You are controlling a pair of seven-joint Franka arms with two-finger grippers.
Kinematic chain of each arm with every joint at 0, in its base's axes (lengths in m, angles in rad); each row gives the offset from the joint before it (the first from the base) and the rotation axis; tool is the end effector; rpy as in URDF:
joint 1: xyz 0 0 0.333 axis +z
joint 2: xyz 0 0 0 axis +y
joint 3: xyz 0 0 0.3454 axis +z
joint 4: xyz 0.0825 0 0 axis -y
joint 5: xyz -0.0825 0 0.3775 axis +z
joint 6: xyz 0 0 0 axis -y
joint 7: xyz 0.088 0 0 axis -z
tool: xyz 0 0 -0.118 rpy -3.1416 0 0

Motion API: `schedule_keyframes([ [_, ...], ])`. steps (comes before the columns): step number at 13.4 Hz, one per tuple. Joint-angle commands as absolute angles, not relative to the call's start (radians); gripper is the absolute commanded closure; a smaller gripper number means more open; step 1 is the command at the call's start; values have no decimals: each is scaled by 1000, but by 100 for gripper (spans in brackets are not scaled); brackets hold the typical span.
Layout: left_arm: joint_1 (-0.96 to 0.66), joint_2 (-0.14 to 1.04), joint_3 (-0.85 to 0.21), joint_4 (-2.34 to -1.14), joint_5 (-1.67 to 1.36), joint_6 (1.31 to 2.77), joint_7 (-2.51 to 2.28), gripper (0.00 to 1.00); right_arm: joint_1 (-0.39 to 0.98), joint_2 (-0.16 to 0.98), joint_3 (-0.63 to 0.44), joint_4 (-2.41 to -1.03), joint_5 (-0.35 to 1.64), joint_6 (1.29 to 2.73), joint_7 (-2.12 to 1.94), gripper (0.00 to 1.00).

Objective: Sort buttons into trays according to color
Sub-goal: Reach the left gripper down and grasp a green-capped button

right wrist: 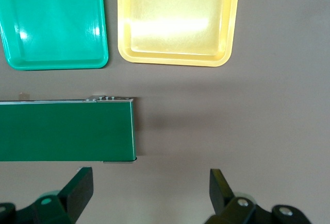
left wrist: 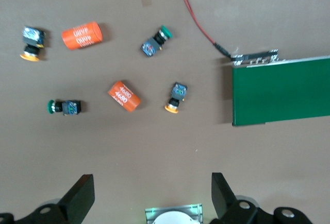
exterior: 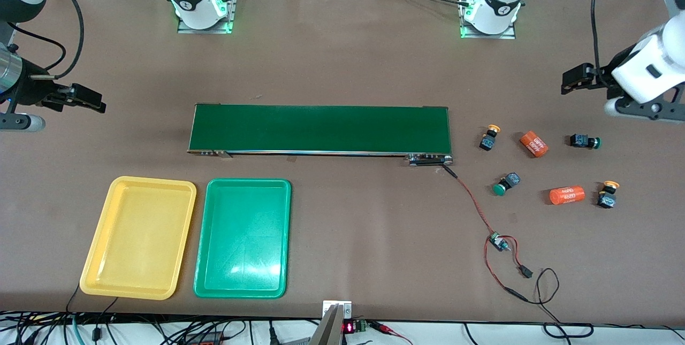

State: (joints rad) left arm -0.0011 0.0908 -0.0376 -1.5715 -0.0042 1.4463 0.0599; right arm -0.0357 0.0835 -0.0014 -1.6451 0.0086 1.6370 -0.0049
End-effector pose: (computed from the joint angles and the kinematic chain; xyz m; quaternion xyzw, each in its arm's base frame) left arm 0.5572 -0.0212 0.5831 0.9930 -0.0491 -0.1077 0.0049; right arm 0.5733 -0.0203 0.5669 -0.9988 0.0166 0.0457 0.0052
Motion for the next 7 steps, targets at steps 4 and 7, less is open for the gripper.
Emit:
schedule_keyframes([
  [4, -2, 277, -35, -1528, 11, 1504, 113, 0, -37, 95, 0, -1631, 58, 1660, 3, 0],
  [7, -9, 392, -38, -1540, 12, 1690, 369, 0, -34, 104, 2, -1631, 63, 1671, 3, 0],
])
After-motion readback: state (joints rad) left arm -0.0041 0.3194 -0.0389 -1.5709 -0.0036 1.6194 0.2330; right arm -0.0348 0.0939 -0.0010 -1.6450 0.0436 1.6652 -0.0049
